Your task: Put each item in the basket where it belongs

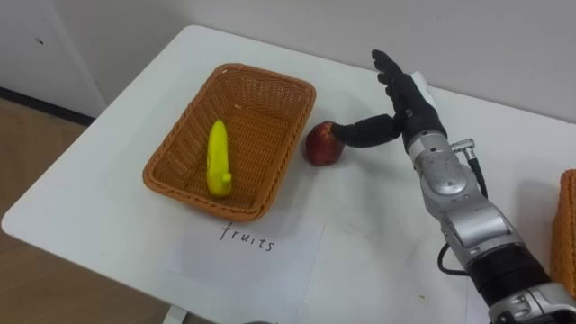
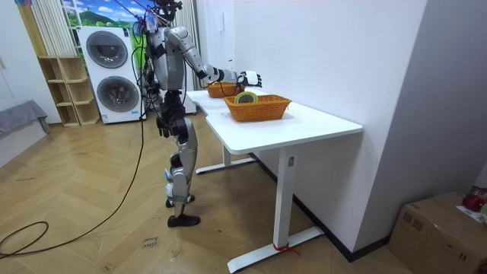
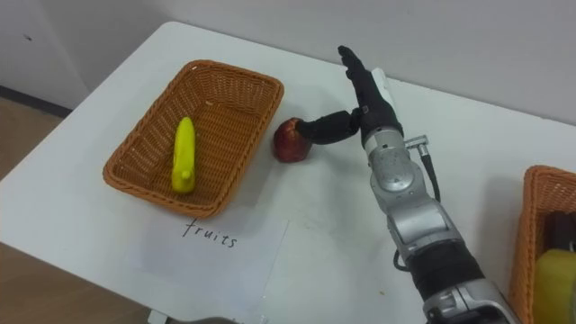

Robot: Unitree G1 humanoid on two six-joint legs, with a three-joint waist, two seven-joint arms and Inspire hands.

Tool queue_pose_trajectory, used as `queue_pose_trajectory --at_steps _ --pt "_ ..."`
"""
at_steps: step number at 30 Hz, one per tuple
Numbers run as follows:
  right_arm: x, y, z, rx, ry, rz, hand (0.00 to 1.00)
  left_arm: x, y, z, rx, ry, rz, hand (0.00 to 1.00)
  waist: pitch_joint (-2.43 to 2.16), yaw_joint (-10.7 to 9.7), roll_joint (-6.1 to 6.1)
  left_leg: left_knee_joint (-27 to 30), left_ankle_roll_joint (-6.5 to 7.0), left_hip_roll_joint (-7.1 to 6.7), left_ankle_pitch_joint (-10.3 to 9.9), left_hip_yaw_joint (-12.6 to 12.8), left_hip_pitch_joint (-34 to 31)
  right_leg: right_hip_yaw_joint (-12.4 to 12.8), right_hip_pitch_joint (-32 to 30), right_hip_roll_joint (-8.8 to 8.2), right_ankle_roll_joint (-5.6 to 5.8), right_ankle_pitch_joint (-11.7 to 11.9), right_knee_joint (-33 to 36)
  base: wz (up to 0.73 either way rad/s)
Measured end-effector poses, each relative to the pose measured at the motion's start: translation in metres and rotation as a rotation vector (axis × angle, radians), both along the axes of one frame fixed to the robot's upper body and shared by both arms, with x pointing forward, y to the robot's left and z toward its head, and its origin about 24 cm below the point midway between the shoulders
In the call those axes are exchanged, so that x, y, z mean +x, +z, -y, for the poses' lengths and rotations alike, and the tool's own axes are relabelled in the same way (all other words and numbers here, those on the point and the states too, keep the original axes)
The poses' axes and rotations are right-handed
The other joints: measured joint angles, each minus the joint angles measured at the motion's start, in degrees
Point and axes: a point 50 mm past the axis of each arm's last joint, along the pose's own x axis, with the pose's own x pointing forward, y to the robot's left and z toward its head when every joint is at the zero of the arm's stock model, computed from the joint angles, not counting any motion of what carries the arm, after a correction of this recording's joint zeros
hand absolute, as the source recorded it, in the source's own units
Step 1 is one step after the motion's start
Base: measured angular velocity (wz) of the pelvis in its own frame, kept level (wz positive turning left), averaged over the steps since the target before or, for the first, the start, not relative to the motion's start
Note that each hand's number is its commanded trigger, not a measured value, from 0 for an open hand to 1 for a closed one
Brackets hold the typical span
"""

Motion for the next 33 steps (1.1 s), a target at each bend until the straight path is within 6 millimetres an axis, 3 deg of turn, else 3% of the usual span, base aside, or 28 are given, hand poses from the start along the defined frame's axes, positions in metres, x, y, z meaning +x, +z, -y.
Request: queue_pose_trajectory --at_steps 9,17,28,33 --pt "-0.006 -0.01 -0.009 -0.004 0.085 -0.045 0.0 -0.001 0.001 -0.002 0.002 -0.003 0.011 0.0 -0.25 0.1 -0.39 0.0 0.0 0.0 0.0 0.2 0.1 0.1 0.1 -0.02 0.0 0.0 0.0 0.0" --pt "-0.007 -0.01 -0.01 0.012 0.104 -0.045 0.0 -0.002 0.001 -0.004 0.008 -0.007 0.009 0.0 -0.01 0.2 -0.99 0.0 0.0 0.01 0.0 0.0 0.1 0.1 0.3 0.35 -0.03 0.0 0.1 0.0" --pt "-0.008 -0.007 -0.013 0.078 0.139 -0.035 0.0 -0.005 -0.001 -0.003 -0.021 -0.008 -0.019 0.0 0.05 -0.2 -0.87 0.0 0.01 -0.01 0.0 -0.2 0.4 0.1 0.6 0.41 -0.03 0.1 -0.2 0.01" --pt "-0.02 -0.014 -0.013 0.104 0.147 -0.04 0.0 -0.008 -0.001 -0.003 -0.038 -0.002 -0.031 0.0 0.06 -0.2 -0.55 0.0 0.0 -0.01 0.0 0.0 0.5 0.1 0.6 0.38 -0.03 0.1 -0.2 0.0"
